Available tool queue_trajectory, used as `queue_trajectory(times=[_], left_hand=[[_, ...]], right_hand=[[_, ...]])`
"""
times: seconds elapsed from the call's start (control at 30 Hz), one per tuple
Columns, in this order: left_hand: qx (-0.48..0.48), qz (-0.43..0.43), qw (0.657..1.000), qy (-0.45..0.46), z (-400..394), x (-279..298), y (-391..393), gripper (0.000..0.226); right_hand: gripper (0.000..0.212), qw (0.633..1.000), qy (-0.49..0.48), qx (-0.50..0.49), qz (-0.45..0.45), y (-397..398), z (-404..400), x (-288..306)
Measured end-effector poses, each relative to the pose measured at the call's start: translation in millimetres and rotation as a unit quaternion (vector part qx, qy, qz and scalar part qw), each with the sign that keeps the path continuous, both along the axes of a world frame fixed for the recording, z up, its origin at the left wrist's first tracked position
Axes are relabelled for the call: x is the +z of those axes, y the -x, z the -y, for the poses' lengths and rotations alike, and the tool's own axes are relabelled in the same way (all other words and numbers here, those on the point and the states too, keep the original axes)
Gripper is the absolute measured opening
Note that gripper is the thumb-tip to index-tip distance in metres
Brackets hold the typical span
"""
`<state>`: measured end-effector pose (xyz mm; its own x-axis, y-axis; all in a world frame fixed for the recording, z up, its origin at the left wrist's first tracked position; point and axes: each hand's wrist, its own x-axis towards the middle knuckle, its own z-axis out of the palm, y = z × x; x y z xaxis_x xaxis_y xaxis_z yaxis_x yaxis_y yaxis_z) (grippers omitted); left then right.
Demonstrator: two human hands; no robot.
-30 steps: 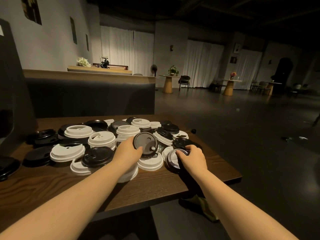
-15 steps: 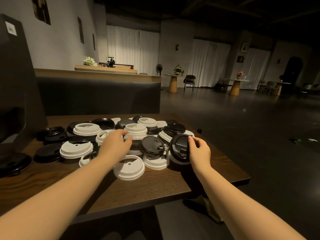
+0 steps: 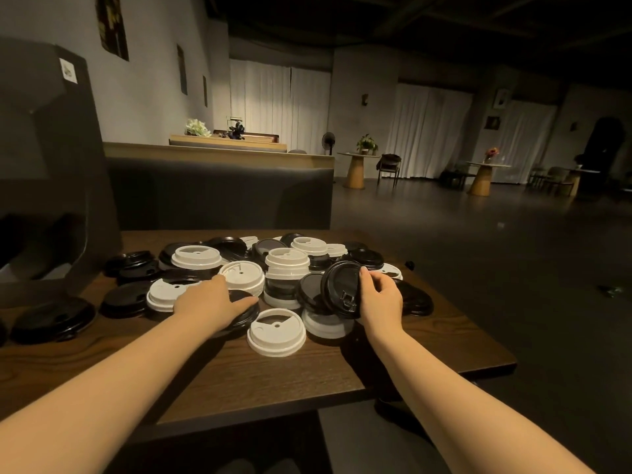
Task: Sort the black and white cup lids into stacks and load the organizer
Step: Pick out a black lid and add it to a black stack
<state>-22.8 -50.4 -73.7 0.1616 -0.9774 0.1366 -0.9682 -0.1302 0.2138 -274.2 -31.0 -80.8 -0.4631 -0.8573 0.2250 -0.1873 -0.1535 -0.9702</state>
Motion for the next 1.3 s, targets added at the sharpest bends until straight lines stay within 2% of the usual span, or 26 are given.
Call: queue_trajectory(times=[0.13,0.3,0.4,0.47,0.57,0.63,0.77,0.83,0.9,0.97,1.03,1.17,1.3], left_hand=[[-0.008,-0.014,1.0,0.012,-3.7,-1.5,-0.4,0.074],[0.001,-0.127,0.991,0.04,-12.2,-0.1,-3.1,0.077],[-0.004,-0.185,0.981,0.064,-6.9,-3.5,-10.4,0.063],[0.004,-0.257,0.962,0.091,-4.9,0.1,-11.8,0.05],[-0.014,-0.391,0.912,0.122,-1.7,10.0,-5.4,0.031],[-0.035,-0.509,0.853,0.11,-1.6,17.1,0.6,0.024],[-0.046,-0.654,0.755,0.018,-1.9,21.6,14.9,0.025],[-0.037,-0.7,0.713,0.005,-4.3,22.4,25.5,0.038],[-0.025,-0.722,0.691,-0.003,-5.8,20.9,34.0,0.046],[-0.023,-0.739,0.673,-0.016,-7.9,19.3,39.3,0.038],[-0.026,-0.753,0.656,-0.039,-10.0,18.0,42.5,0.035],[-0.055,-0.744,0.663,-0.06,-12.8,18.5,44.9,0.036],[-0.064,-0.734,0.672,-0.07,-12.6,21.2,45.5,0.036]], right_hand=[[0.03,1.0,0.009,0.002,0.002,-7.2,-3.1,-0.5],[0.028,0.999,0.016,0.017,0.027,-23.9,-2.1,-0.1],[0.024,0.999,0.007,0.044,0.03,-34.0,-1.7,2.7],[0.025,0.998,-0.006,0.064,0.027,-43.3,-0.2,3.2],[0.035,0.995,-0.027,0.095,0.007,-56.4,5.4,1.4],[0.032,0.993,-0.03,0.11,-0.002,-64.4,6.4,4.8],[0.024,0.992,-0.013,0.128,-0.009,-75.4,7.9,12.8],[0.016,0.99,-0.01,0.137,-0.001,-77.1,7.7,15.1],[0.017,0.99,-0.009,0.141,-0.001,-77.5,9.1,14.8],[0.028,0.99,-0.007,0.144,0.005,-79.7,8.9,14.4],[0.029,0.989,-0.006,0.145,0.023,-79.7,10.1,12.3],[0.014,0.989,-0.004,0.15,0.009,-71.3,8.2,16.0],[0.013,0.986,0.015,0.164,-0.032,-62.5,5.8,20.5]])
